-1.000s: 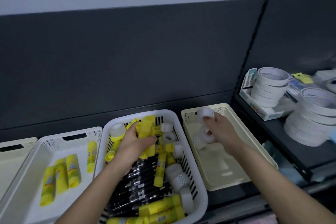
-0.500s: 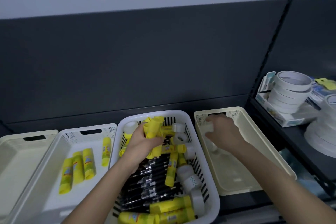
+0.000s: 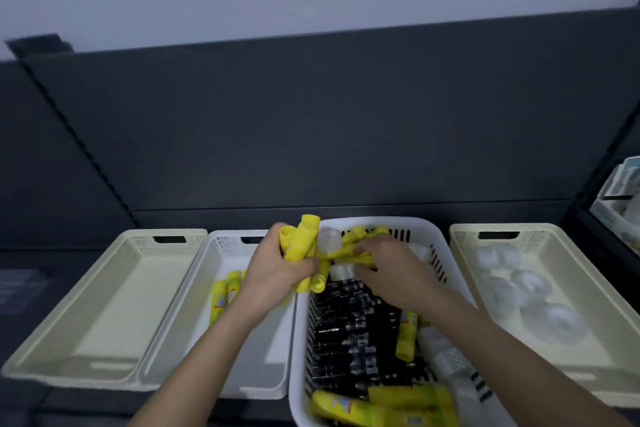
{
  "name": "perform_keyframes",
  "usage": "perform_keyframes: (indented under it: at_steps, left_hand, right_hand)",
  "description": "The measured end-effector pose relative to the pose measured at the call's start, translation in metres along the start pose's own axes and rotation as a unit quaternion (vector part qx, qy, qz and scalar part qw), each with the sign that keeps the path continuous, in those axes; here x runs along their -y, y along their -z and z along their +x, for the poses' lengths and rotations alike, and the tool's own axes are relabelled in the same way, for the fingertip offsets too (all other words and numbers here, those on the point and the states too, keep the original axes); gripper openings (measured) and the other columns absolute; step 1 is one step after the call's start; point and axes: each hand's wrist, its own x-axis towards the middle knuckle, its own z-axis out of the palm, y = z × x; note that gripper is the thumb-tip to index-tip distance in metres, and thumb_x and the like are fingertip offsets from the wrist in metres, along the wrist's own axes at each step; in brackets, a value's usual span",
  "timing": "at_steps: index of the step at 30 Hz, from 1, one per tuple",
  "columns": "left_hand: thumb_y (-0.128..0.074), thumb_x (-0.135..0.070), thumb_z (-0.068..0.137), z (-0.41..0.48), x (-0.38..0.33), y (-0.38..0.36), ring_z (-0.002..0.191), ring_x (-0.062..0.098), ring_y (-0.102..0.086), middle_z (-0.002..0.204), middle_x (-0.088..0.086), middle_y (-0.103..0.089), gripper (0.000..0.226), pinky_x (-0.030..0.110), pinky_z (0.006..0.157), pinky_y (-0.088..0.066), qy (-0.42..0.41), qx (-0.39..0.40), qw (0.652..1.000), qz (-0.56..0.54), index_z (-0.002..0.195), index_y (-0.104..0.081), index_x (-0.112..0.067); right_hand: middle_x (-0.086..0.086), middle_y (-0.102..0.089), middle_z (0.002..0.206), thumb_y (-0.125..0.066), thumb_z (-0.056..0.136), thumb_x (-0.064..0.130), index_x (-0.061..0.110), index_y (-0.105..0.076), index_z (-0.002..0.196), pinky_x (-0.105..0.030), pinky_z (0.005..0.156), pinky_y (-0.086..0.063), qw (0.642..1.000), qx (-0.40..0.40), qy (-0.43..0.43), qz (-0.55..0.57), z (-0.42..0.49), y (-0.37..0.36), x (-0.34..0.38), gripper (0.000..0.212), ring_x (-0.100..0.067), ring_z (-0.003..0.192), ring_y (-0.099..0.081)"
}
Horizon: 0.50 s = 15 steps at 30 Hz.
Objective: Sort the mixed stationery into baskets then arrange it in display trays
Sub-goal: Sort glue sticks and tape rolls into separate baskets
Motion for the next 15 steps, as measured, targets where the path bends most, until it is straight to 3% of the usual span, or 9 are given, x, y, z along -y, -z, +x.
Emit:
perform_keyframes:
  at_steps: [3,5,9,15]
  left_hand:
    - [-0.071,-0.019,0.064,0.004,0.025,0.032,0.05,0.001,-0.046,0.065,-0.009,-0.051,0.029,0.012,0.044,-0.036,0.018,-0.027,0.993,0.11,0.082,-0.048,-0.023]
    - [-0.07,-0.016,0.069,0.007,0.044,0.048,0.055,0.002,-0.05,0.068,-0.009,-0.054,0.029,0.014,0.045,-0.035,0.041,-0.03,0.983,0.175,0.081,-0.046,-0.027]
    - [-0.072,-0.021,0.07,0.008,0.079,0.066,0.06,0.012,-0.06,0.073,-0.002,-0.062,0.03,0.023,0.046,-0.042,0.111,-0.012,0.967,0.231,0.083,-0.046,-0.017]
    - [-0.083,-0.041,0.061,0.009,0.093,0.075,0.057,0.0,-0.057,0.066,-0.011,-0.061,0.04,0.021,0.049,-0.04,0.114,-0.009,0.963,0.246,0.079,-0.052,-0.023]
  right_hand:
    - [-0.005,-0.056,0.122,-0.057,0.092,0.028,0.014,-0.059,0.121,-0.026,0.079,-0.043,1.0,0.004,0.014,0.015,0.008,-0.011,0.016,0.032,-0.02,0.105,-0.054]
    - [-0.006,-0.058,0.117,-0.056,0.091,0.026,0.014,-0.061,0.116,-0.029,0.082,-0.044,1.0,0.006,0.011,0.025,0.012,-0.019,0.024,0.028,-0.019,0.104,-0.054]
    - [-0.007,-0.059,0.108,-0.054,0.091,0.024,0.01,-0.062,0.106,-0.034,0.081,-0.046,0.999,0.023,-0.003,0.023,0.018,-0.029,0.033,0.023,-0.021,0.095,-0.055]
    - [-0.004,-0.06,0.11,-0.055,0.092,0.027,0.013,-0.063,0.112,-0.029,0.076,-0.046,0.999,0.024,-0.011,0.031,0.017,-0.032,0.031,0.026,-0.018,0.094,-0.057]
